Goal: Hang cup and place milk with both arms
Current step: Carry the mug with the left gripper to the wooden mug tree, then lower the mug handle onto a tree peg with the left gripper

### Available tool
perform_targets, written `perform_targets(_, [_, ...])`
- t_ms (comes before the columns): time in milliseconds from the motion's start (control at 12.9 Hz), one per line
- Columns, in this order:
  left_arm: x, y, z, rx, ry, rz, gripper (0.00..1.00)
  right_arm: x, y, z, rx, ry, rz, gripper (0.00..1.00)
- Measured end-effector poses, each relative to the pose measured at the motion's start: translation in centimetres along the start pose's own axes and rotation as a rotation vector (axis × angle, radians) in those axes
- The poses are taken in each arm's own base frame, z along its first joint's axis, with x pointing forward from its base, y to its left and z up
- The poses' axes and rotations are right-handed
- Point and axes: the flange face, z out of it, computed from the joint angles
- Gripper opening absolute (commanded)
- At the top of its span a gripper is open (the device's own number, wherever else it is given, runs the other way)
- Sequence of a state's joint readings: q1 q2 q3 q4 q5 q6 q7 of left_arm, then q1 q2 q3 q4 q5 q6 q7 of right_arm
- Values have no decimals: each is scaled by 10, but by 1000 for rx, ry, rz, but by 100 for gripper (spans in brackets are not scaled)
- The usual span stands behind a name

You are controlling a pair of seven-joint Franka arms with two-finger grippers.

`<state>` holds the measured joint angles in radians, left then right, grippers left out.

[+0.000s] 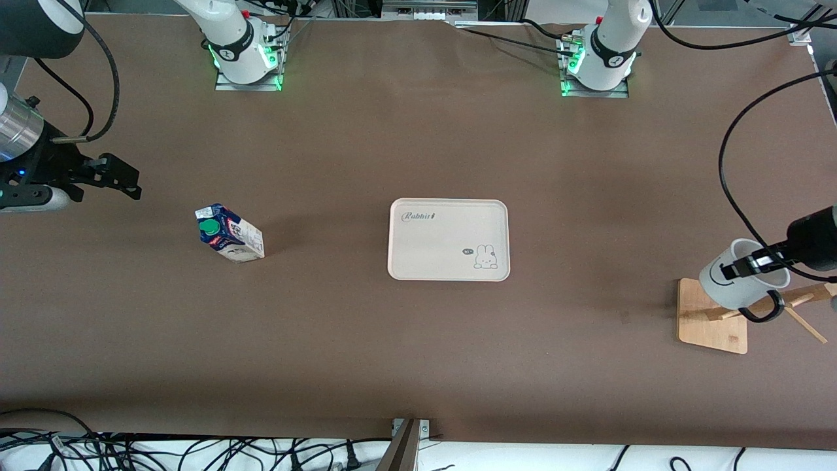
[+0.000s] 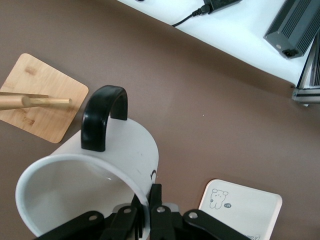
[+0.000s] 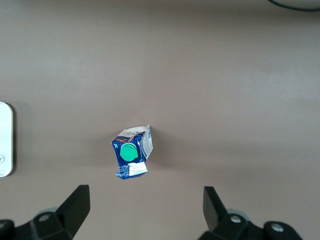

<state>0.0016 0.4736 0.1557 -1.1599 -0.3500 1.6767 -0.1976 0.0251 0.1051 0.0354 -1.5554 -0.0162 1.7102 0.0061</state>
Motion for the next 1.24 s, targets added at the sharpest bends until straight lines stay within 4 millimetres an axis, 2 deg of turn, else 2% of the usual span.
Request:
perform_targets(155, [12,-22,7,-61,-14,-50,0,0,0,0,0,0,0,100])
perform_targets(309, [17,-33,13,-94,-25,-77,0,0,1,0,0,0,2,100])
perform_targets(773, [24,-75,4,-106,-39,-138,0,0,1,0,0,1,2,100])
perform_targets(1160, [25,-92,0,-105,-48,-156,0,0,2,0,0,1,4,100])
perform_targets(1237, [25,-96,-1,-105,-53,-138,10,0,2,0,0,1,4,100])
